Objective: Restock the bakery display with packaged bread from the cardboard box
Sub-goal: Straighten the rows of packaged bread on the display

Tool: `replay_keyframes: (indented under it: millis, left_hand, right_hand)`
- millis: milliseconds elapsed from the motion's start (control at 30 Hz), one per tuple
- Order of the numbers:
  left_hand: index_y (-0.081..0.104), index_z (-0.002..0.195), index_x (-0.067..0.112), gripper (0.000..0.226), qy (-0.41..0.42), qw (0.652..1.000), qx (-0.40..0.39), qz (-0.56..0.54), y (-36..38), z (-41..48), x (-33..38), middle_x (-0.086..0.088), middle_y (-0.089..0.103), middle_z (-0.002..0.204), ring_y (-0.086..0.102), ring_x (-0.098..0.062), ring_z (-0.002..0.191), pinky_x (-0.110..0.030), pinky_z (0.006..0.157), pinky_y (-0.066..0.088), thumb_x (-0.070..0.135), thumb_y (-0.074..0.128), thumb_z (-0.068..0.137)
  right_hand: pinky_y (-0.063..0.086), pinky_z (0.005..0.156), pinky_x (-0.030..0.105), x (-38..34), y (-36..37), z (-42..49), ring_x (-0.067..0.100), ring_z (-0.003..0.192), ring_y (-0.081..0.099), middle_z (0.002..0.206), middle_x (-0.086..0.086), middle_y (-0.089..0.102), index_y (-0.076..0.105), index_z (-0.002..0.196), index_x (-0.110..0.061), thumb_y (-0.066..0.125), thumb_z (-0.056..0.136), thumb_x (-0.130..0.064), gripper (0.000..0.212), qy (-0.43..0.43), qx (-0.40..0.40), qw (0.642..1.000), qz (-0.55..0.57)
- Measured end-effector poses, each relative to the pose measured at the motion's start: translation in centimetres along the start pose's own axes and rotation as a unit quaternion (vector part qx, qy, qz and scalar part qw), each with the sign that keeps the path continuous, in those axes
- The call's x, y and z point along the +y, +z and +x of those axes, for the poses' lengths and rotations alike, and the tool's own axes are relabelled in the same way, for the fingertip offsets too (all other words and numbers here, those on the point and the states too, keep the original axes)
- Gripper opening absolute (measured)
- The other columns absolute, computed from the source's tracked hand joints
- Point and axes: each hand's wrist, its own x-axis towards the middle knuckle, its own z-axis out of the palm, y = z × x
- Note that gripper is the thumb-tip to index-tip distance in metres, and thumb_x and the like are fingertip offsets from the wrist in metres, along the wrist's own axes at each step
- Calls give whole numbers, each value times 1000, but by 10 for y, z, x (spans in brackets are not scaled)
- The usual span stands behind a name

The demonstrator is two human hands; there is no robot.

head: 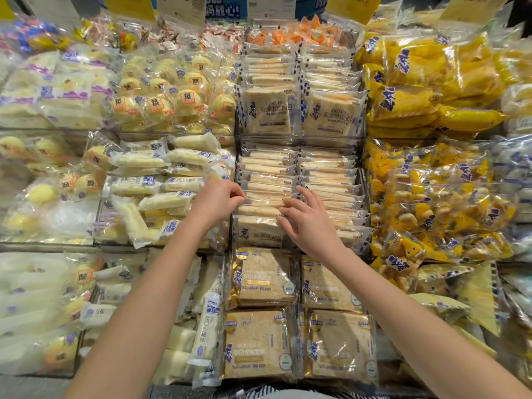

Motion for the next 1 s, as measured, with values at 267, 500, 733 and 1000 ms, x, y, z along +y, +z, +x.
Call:
replay_keyframes:
  millis: [267, 500, 733, 1000]
  left_hand:
    - [57, 136, 21, 40, 68, 995, 21, 73, -6, -11, 11, 2, 55, 139, 50, -17, 127, -36, 100, 43, 39, 49, 101]
    - [8, 156, 25, 60, 121, 952, -92, 267, 37, -26, 22, 9, 2, 163, 0, -9, 151, -47, 120, -13, 52, 7, 102]
    - [4, 157, 26, 59, 96, 979, -39, 174, 48, 33, 60, 2, -6, 164, -8, -19, 151, -43, 122, -6, 49, 17, 104]
    - [0, 157, 30, 60, 138, 965, -85, 204, 42, 92, 50, 7, 1, 165, 1, -18, 152, -51, 123, 0, 53, 14, 104]
  right_hand:
    - [5, 123, 47, -4, -4, 13, 27, 144, 28, 134, -4, 61, 75, 105, -16, 47, 101, -42, 39, 17, -58, 998, 2]
    - [26, 118, 50, 4, -7, 11, 31, 134, 46, 129, 7, 63, 69, 116, -13, 55, 98, -31, 29, 32, 39, 998, 22]
    - [-14, 118, 48, 8, -14, -5, 26, 151, -9, 165, 2, 5, 16, 156, -31, 15, 103, -53, 58, 235, -18, 971, -29]
    - [-11, 119, 56, 54, -19, 53, 29, 151, -11, 165, 6, -3, 11, 157, -32, 13, 104, -52, 57, 253, -73, 964, -46]
